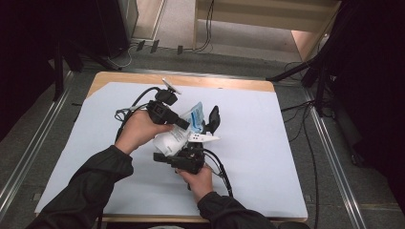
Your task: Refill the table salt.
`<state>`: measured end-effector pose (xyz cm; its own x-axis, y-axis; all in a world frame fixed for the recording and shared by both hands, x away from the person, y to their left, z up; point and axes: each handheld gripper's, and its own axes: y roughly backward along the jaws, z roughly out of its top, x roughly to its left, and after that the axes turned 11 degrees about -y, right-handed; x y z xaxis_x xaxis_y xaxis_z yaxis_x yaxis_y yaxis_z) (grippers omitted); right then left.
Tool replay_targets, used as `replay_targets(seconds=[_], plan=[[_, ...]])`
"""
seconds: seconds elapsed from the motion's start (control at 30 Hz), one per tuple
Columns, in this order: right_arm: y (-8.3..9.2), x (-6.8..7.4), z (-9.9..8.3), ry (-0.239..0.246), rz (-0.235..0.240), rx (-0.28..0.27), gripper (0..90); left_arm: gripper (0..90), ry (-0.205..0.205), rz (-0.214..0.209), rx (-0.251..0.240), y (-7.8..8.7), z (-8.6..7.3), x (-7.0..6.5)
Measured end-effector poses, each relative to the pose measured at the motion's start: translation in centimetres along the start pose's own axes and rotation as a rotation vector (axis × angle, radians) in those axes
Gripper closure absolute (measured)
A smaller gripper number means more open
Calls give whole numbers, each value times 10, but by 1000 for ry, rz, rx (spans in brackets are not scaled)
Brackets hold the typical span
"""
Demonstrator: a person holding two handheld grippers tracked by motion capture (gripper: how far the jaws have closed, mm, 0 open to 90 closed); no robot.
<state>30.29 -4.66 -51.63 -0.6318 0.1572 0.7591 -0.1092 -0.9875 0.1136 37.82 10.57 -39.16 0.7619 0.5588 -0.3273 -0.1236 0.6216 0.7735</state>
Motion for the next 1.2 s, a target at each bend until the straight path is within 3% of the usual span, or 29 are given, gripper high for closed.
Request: replay_targets(seconds=[0.17, 0.27, 0.37, 0.67, 0.83, 1.07, 1.2], plan=[[-1, 0, -1, 14, -14, 14, 646, 847, -16, 18, 19, 0, -2, -2], [-3, 0, -1, 27, -23, 23, 646, 886, -35, 31, 5, 2, -5, -3], [-4, 1, -1, 41, -42, 40, 644, 891, -16, 27, -10, 2, -8, -1], [-9, 3, -1, 55, -73, 70, 597, 900, -11, 25, -14, 6, -10, -1], [-10, 8, 0, 65, -129, 73, 600, 900, -10, 38, -26, 9, -11, -3], [-8, 10, 1, 70, -120, 66, 640, 882, 4, 18, -58, 10, -13, -2], [-6, 9, 2, 60, -104, 57, 644, 862, 1, 2, -101, 16, -19, -2]])
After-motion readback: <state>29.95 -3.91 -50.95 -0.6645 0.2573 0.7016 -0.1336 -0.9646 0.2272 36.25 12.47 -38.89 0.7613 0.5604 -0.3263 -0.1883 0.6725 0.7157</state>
